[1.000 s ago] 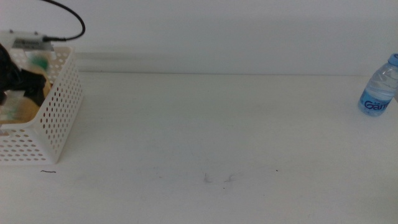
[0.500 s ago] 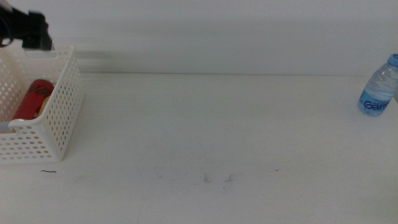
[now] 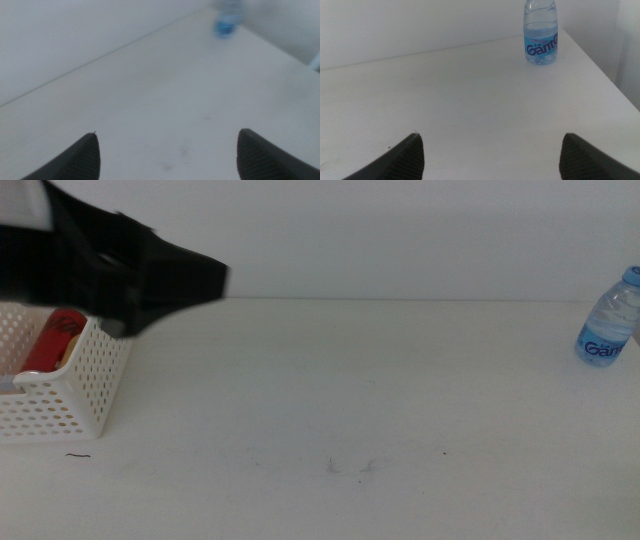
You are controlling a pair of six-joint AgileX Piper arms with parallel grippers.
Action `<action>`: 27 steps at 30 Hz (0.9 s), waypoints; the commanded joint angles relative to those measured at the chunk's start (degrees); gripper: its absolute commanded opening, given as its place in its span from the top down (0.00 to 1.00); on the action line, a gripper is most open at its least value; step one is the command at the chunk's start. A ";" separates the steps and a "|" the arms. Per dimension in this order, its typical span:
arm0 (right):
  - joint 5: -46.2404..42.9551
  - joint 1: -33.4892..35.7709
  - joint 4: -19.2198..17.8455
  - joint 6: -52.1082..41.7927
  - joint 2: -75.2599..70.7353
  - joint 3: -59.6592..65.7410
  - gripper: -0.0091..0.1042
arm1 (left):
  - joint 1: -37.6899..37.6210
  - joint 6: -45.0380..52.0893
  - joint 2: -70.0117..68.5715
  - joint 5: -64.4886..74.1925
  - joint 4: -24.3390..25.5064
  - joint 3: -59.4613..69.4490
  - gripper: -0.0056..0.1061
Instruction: Use arms to grab the bottles and put them into the dustbin to the left of the table.
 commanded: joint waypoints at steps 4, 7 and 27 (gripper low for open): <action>-0.98 -0.52 -0.91 -0.23 -0.25 0.23 0.12 | -6.75 0.86 0.74 -5.37 0.59 0.45 0.11; -0.98 -0.52 -0.91 -0.23 -0.25 0.23 0.12 | -7.78 0.86 1.02 -7.54 0.09 0.45 0.11; -0.98 -0.52 -0.91 -0.23 -0.25 0.23 0.12 | -8.02 0.86 1.13 -10.90 0.17 0.45 0.11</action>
